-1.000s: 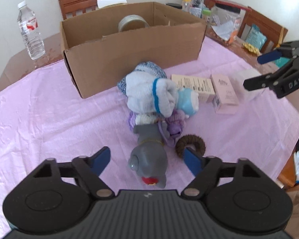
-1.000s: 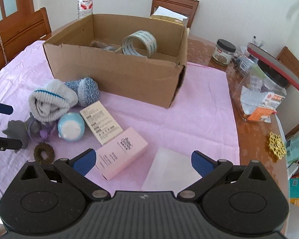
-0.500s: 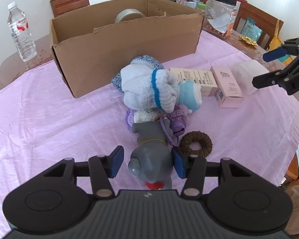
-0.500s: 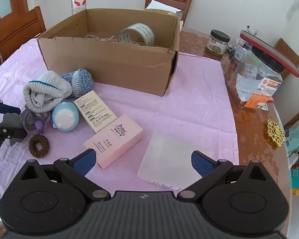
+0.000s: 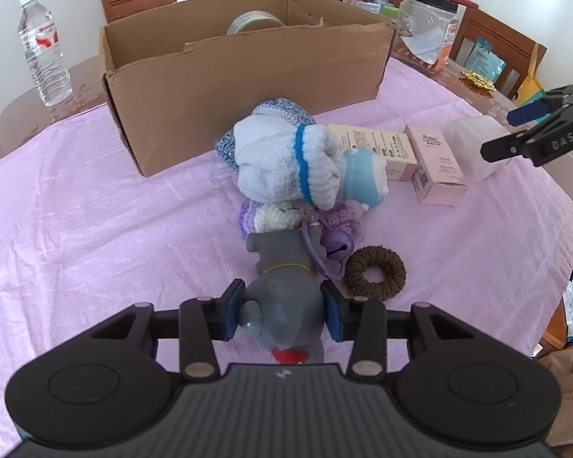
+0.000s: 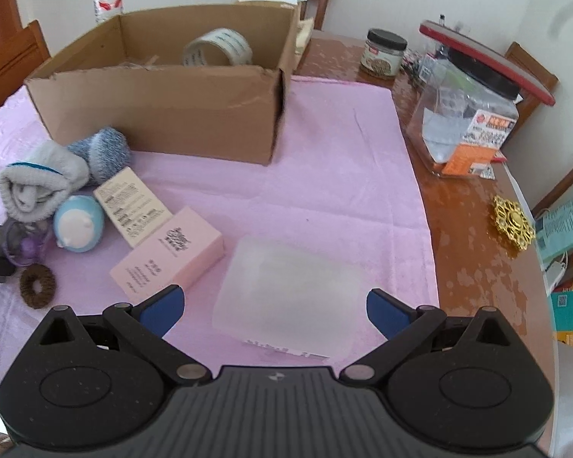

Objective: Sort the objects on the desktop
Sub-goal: 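Grasp the grey plush elephant with the left tool while the right tool grasps the clear plastic box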

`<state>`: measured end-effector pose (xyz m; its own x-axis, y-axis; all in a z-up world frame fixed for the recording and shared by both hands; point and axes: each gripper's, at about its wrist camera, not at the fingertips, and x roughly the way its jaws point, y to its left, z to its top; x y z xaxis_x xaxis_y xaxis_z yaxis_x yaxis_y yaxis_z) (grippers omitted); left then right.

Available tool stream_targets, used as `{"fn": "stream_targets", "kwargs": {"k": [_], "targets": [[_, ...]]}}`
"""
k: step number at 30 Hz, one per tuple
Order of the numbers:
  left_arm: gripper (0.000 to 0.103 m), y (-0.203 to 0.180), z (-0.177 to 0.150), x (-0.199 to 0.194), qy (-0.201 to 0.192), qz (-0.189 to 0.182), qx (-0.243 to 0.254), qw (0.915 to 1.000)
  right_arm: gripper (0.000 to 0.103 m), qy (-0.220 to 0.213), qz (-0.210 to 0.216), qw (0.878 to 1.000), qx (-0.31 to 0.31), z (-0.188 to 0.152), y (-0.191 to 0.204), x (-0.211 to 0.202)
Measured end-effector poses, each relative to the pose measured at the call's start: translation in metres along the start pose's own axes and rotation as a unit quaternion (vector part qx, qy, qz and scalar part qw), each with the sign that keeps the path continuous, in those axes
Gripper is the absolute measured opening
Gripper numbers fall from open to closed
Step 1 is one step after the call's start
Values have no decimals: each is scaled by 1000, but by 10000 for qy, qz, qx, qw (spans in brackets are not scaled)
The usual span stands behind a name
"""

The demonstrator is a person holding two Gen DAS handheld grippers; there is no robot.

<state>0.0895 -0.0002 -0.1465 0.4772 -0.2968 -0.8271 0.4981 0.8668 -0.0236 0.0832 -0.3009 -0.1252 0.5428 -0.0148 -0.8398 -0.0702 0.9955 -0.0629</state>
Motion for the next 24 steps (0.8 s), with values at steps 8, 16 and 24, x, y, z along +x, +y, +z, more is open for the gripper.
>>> {"fn": "stream_targets", "kwargs": {"k": [8, 16, 24], "targets": [[42, 5, -6, -13, 49, 106, -23, 9999, 103, 219, -100, 9990, 384, 3, -15, 22], [41, 10, -10, -27, 27, 269, -72, 9996, 92, 475, 87, 9963, 713, 6, -20, 33], [41, 17, -4, -42, -81, 323, -132, 9994, 88, 598, 147, 9957, 692, 9, -20, 33]]}}
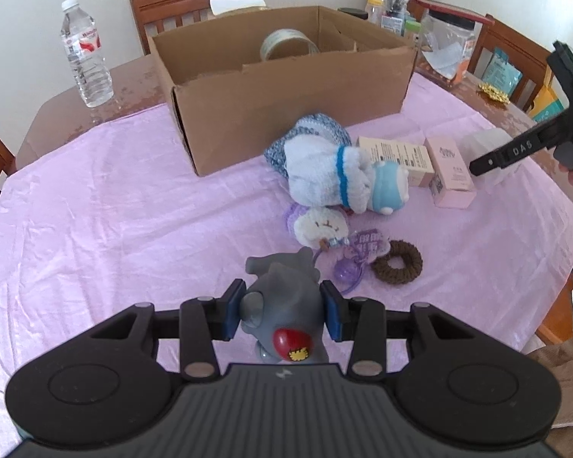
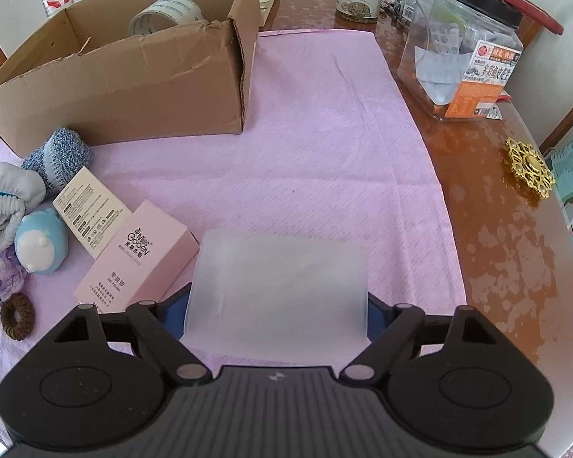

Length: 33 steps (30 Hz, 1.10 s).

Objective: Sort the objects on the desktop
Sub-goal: 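Grasp the grey plush elephant with the left tool while the right tool grasps the clear plastic box, then carry the elephant and clear plastic box into the cardboard box and release both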

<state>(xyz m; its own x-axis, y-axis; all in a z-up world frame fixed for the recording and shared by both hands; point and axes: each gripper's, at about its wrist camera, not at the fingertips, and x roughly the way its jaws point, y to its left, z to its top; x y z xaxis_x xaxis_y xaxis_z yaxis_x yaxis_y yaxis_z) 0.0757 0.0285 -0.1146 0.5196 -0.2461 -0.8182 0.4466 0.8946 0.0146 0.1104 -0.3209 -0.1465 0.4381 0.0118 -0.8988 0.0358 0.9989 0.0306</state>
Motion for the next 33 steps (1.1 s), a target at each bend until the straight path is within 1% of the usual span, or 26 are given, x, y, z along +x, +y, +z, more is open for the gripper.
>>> {"fn": "stream_targets", "kwargs": {"k": [10, 20, 27, 30, 33], "targets": [[41, 1, 17, -7, -94, -85, -4, 9999, 88, -67, 77, 9998, -173, 10, 5, -19], [41, 3, 43, -15, -185, -148, 1, 9997, 88, -203, 219, 9987, -419, 23, 14, -39], [41, 2, 66, -24, -386, -227, 129, 9989, 88, -353, 325, 9969, -624, 38, 25, -50], [41, 1, 79, -25, -473, -155, 233, 9985, 88, -462, 399, 9953, -753, 45, 34, -57], [41, 3, 92, -28, -587, -177, 220, 9979, 88, -593, 451, 9931, -911, 54, 43, -64]]}}
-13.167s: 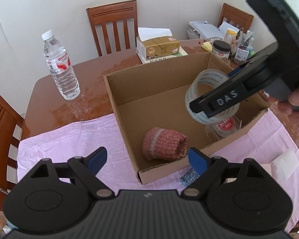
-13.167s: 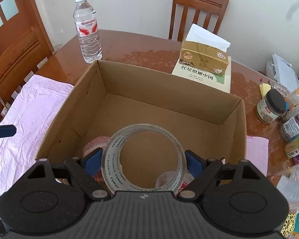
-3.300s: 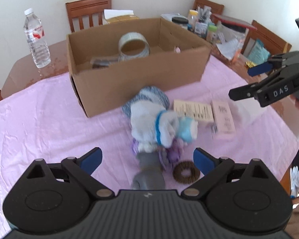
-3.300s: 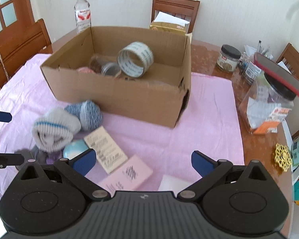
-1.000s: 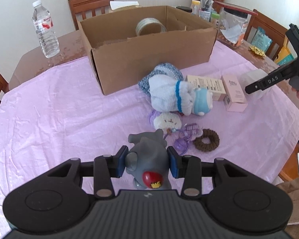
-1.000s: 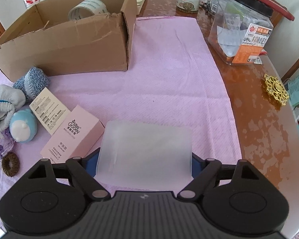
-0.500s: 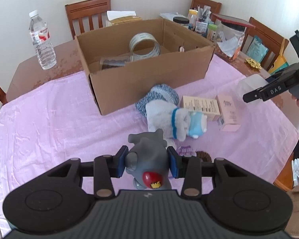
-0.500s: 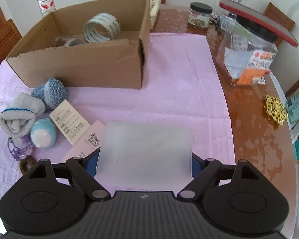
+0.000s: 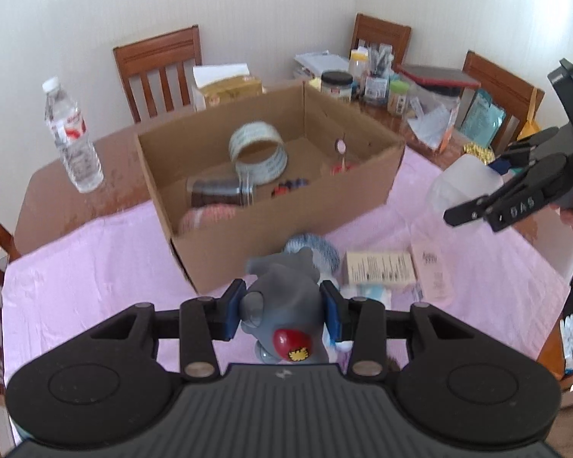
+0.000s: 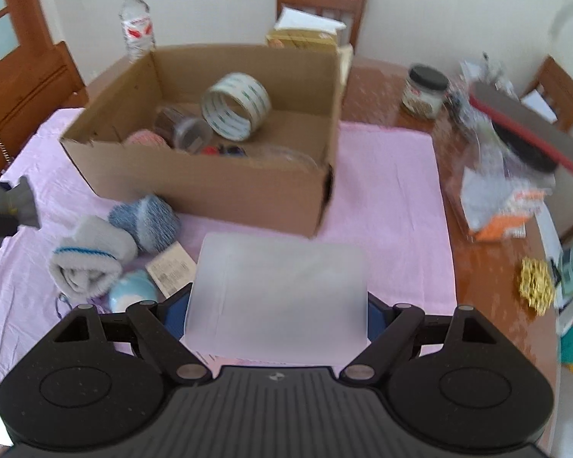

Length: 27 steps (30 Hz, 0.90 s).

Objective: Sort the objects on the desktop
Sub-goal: 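Carry the elephant and clear plastic box into the cardboard box and release both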

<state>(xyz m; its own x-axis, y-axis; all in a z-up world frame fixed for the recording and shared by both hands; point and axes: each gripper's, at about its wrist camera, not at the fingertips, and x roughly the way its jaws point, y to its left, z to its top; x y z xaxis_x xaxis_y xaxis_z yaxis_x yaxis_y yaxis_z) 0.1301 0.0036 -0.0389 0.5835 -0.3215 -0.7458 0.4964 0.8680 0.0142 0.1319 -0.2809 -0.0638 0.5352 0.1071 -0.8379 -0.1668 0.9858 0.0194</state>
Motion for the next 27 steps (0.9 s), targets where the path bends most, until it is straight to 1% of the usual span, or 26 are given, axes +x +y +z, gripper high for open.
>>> {"fn": "stream_targets", "kwargs": {"k": [6, 13, 20, 27], "targets": [[41, 6, 29, 2, -229, 3, 35, 9997, 88, -283, 45, 9992, -280, 28, 13, -14], [41, 16, 58, 11, -365, 4, -44, 9993, 88, -489, 68, 9977, -457, 58, 23, -20], [41, 25, 82, 24, -405, 29, -64, 9992, 88, -558, 89, 9971, -519, 85, 27, -8], [41, 40, 98, 45, -351, 44, -107, 9993, 88, -514, 137, 9971, -552, 106, 27, 9]]}}
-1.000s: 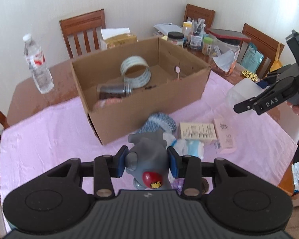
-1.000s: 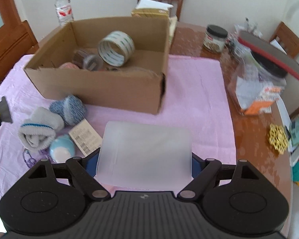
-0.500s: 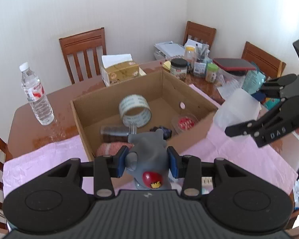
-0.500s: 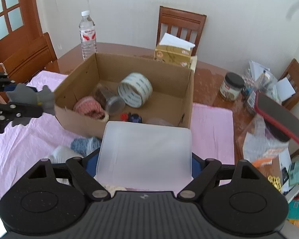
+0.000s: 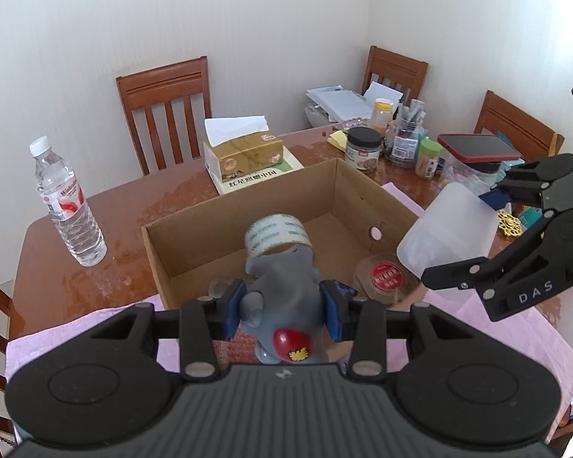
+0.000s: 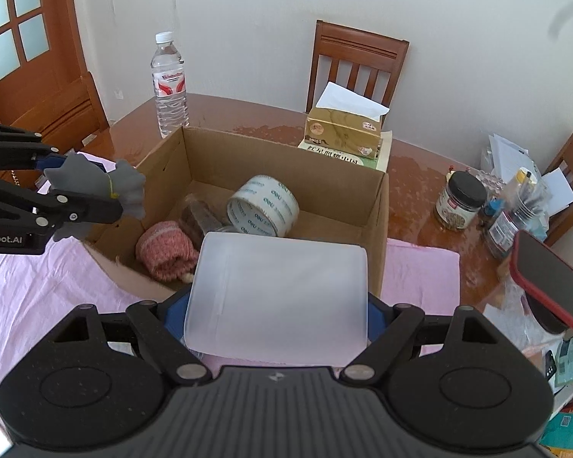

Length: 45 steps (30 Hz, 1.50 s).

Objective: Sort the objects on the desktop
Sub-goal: 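Carry the elephant and clear plastic box into the cardboard box and release both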

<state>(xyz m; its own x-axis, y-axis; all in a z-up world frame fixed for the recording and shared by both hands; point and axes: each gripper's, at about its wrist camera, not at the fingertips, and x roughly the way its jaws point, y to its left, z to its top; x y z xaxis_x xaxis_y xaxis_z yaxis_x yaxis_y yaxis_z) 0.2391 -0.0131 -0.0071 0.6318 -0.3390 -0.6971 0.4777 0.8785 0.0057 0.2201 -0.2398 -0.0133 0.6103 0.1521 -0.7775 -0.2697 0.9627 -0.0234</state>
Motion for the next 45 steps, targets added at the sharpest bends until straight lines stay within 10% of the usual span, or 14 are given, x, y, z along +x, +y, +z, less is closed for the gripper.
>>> {"fn": "stream_targets", "kwargs": {"k": [27, 30, 32, 45], "targets": [[42, 41, 29, 69, 328, 345, -125, 9988, 98, 152, 143, 9997, 99, 29, -8, 37], [57, 45, 31, 73, 239, 527, -140, 9982, 98, 162, 113, 9997, 119, 28, -9, 37], [86, 48, 32, 74, 260, 697, -237, 9969, 100, 158, 96, 9997, 142, 28, -10, 36], [93, 45, 21, 64, 407, 624, -230, 9970, 103, 167, 126, 9995, 228, 21, -9, 35]]}}
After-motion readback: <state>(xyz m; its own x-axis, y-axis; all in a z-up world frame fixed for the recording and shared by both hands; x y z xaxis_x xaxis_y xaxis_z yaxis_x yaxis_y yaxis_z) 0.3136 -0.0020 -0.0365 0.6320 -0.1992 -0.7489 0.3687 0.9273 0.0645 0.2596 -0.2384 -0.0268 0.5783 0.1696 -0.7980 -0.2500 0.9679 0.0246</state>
